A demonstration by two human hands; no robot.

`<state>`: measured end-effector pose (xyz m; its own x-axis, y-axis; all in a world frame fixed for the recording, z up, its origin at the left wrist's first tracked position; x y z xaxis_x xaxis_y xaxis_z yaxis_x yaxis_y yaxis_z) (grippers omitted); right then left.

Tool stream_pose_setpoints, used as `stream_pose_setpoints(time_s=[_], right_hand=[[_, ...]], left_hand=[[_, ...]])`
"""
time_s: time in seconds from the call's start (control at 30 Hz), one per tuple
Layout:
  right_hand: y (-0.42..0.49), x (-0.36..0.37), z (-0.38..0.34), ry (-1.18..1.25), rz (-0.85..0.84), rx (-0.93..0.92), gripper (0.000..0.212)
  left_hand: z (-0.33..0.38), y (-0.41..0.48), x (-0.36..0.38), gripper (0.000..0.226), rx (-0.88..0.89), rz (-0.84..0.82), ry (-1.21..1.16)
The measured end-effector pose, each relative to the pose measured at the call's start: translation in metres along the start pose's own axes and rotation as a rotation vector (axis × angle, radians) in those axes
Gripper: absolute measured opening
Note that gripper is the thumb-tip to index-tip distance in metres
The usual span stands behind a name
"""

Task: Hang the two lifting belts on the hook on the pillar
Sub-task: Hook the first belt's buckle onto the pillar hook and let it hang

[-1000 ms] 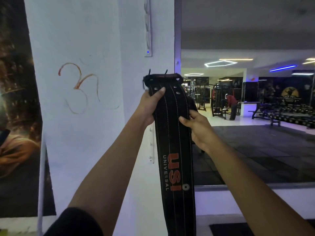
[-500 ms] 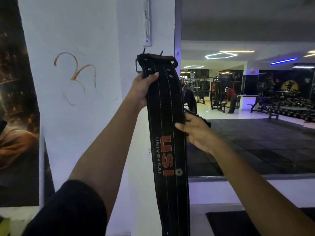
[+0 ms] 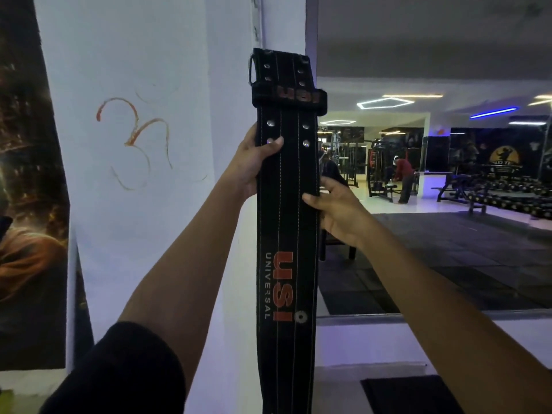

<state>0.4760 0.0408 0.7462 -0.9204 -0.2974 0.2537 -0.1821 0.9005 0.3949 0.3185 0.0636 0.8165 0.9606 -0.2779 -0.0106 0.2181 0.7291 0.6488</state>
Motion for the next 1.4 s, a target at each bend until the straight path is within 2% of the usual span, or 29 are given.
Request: stream_pose_setpoints(time_s=[0.1,0.2,0.3,0.33,0.43,0.47,0.5,0.57,0.7,0.77,0.87,0.93,1.1,1.17,1.27,1.33,1.4], right_hand=[[-0.007,-0.005,0.01,-0.024,-0.006,0.04,0.025],[0.006,-0.001,-0.013,-0.004,0.088,-0.032,0.01],[0.02,0.008,-0.041,-0.036,0.144,-0.079,0.012],[0.024,0.011,-0.046,-0.06,0.136,-0.077,0.015],[0.034,0.02,-0.058,-0.095,0.115,-0.068,0.064],[0.037,0.023,-0.065,-0.074,0.131,-0.095,0.073],[0.041,0.025,-0.073,-0.057,0.141,-0.128,0.073],[0.043,0.032,-0.089,-0.077,0.135,-0.129,0.061],[0.042,0.041,-0.099,-0.066,0.16,-0.008,0.078],[0.044,0.039,-0.099,-0.014,0.203,-0.003,0.072],[0.049,0.035,-0.098,0.108,0.264,-0.083,0.034],[0.054,0.032,-0.089,0.142,0.307,-0.144,0.02],[0.059,0.024,-0.058,0.121,0.322,-0.121,0.023],[0.058,0.024,-0.053,0.112,0.315,-0.077,0.021],[0.056,0.027,-0.048,0.05,0.264,-0.023,0.019],[0.058,0.031,-0.047,0.01,0.242,-0.008,0.023],[0.061,0.038,-0.05,-0.022,0.256,-0.013,0.038]], left_hand=[[-0.007,-0.004,-0.002,0.044,-0.009,-0.005,-0.024],[-0.009,-0.007,0.002,0.047,-0.037,0.007,-0.035],[-0.003,-0.005,0.005,0.044,-0.028,0.008,-0.043],[0.001,-0.004,0.004,0.044,-0.02,0.012,-0.048],[0.012,-0.001,0.0,0.045,0.01,0.014,-0.05],[0.013,-0.001,0.0,0.046,0.013,0.014,-0.044],[0.012,-0.001,-0.001,0.048,0.008,0.018,-0.035],[0.009,-0.004,-0.002,0.051,-0.018,0.018,-0.018],[0.003,-0.008,-0.001,0.052,-0.071,-0.034,-0.014],[0.002,-0.01,-0.001,0.051,-0.102,-0.079,0.0],[0.001,-0.013,0.0,0.048,-0.137,-0.125,0.054],[0.006,-0.013,0.0,0.042,-0.18,-0.098,0.024],[0.025,-0.003,-0.006,0.021,-0.157,-0.007,-0.074],[0.027,0.0,-0.008,0.027,-0.186,0.027,-0.043],[0.022,0.004,-0.015,0.037,-0.207,0.214,0.082],[0.02,0.004,-0.018,0.032,-0.196,0.309,0.106],[0.017,0.003,-0.024,0.027,-0.159,0.384,0.122]])
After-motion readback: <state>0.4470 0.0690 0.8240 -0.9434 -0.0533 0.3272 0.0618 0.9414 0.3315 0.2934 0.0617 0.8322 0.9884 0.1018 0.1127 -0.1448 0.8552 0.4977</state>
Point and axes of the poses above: each hand's wrist, its own y-axis towards the middle knuckle, its own x-axis out of the palm, z = x × y, the point moved 3 cm from there along y, towards the middle knuckle, and after that the axes turned 12 degrees about y, right-handed, at the moved point
